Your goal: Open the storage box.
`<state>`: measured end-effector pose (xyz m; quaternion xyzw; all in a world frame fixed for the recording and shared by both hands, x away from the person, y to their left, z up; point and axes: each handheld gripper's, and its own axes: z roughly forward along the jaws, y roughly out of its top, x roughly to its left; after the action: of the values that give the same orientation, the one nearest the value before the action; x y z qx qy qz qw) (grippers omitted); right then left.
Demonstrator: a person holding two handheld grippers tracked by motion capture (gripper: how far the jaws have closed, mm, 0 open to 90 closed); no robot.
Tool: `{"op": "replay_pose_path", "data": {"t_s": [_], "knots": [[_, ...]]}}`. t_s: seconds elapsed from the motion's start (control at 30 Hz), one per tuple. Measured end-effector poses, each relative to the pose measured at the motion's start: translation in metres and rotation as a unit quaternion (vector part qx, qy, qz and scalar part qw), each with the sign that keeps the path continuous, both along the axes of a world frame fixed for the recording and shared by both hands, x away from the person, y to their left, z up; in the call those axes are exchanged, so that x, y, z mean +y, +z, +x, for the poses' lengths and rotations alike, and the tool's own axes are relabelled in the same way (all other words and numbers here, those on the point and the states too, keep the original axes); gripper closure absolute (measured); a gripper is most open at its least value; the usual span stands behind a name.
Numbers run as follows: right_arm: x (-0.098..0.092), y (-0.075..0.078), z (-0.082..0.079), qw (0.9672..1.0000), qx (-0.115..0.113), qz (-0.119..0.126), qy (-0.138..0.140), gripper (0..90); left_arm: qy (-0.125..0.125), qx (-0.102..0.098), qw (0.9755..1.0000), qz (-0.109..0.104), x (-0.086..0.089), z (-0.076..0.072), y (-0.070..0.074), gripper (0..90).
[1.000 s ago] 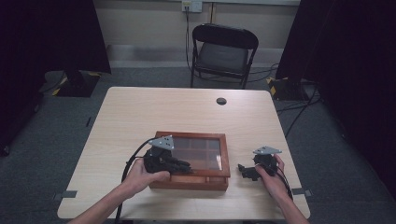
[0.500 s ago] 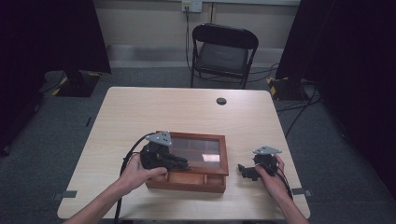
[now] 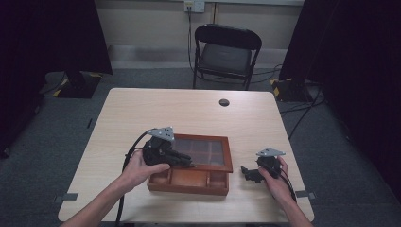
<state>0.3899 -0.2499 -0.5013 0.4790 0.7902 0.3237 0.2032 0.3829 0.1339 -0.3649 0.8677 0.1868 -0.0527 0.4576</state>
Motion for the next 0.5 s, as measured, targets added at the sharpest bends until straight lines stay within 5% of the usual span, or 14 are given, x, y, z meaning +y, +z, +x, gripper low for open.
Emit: {"op": "replay_pose_path", "data": {"t_s": [0.5], "knots": [[0.0000, 0.0000, 0.0000, 1.0000, 0.000, 0.000, 0.000, 0.0, 0.004, 0.009, 0.9999, 0.009, -0.0078, 0.0051, 0.0088, 81.2]]}}
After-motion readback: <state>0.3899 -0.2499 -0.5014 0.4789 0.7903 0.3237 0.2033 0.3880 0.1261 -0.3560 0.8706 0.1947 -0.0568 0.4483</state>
